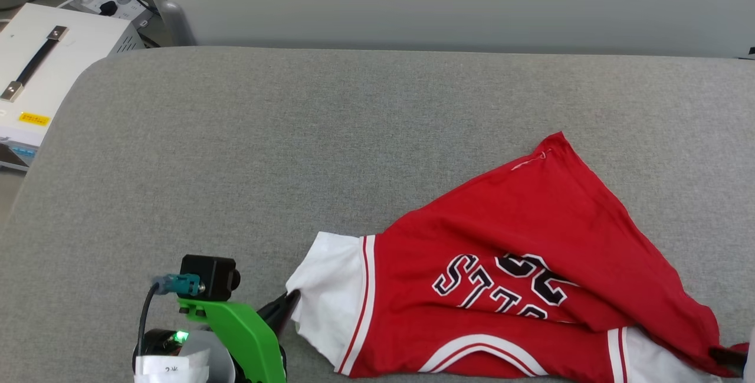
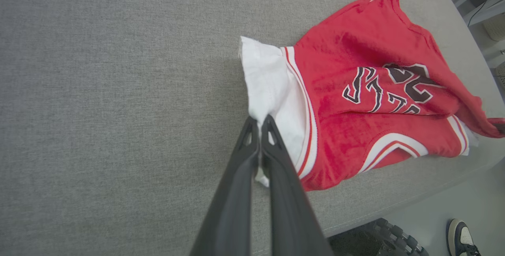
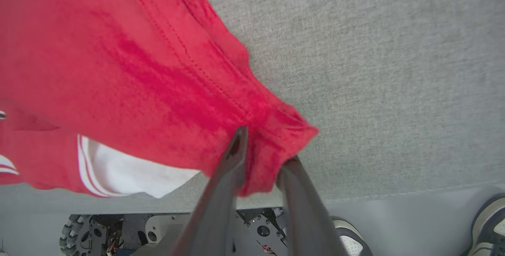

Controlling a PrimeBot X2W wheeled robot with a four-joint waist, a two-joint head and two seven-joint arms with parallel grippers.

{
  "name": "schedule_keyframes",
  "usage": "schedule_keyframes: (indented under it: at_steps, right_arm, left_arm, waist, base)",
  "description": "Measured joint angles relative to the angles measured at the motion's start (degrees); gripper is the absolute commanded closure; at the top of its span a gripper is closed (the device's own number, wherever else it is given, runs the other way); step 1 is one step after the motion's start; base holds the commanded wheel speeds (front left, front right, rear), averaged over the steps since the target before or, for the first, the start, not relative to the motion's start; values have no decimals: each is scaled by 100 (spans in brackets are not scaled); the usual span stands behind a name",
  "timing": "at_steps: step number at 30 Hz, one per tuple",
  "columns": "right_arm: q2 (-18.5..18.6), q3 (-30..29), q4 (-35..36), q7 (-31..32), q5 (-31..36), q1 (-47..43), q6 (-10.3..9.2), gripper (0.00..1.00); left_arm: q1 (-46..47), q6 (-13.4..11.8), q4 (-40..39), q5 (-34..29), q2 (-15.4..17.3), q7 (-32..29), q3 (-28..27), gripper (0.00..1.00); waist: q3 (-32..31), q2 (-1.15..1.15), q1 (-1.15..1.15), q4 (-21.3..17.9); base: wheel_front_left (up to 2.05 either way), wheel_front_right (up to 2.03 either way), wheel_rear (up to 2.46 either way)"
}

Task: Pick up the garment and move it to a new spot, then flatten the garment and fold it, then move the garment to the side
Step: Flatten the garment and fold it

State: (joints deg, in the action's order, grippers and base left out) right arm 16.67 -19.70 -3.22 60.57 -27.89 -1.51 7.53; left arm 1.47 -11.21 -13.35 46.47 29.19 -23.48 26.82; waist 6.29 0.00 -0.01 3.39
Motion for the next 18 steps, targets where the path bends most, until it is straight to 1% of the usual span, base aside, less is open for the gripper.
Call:
schedule_keyframes:
  at_steps: [4, 9, 12, 15, 18]
  right_arm:
    - [148, 68, 316, 88, -123, 254, -1, 0]
    - [396, 345, 959, 432, -330, 683, -1, 0]
    - [420, 539, 1271, 599, -376, 1055, -1, 0]
    - [412, 746, 1390, 746, -376, 1481, 0, 0]
    - [472, 961, 1361, 810, -303, 1925, 0, 0]
  left_arm:
    - [8, 22, 0, 0, 2, 0, 5, 100]
    - [16, 37, -62, -3, 21, 26, 11, 100]
    - [82, 37, -159, -22, 46, 27, 11, 100]
    - [193, 37, -287, -88, 63, 29, 24, 100]
    - [307, 40, -393, -143, 56, 25, 63, 100]
  waist:
    - [8, 0, 0, 12]
    - [100, 0, 0, 74]
    - [217, 0, 0, 120]
    - [376, 0, 0, 184]
    - [563, 0, 0, 272]
  base:
    - [0, 0, 0]
    - [0, 0, 0]
    - [0, 0, 0]
    - [0, 0, 0]
    - [0, 0, 0]
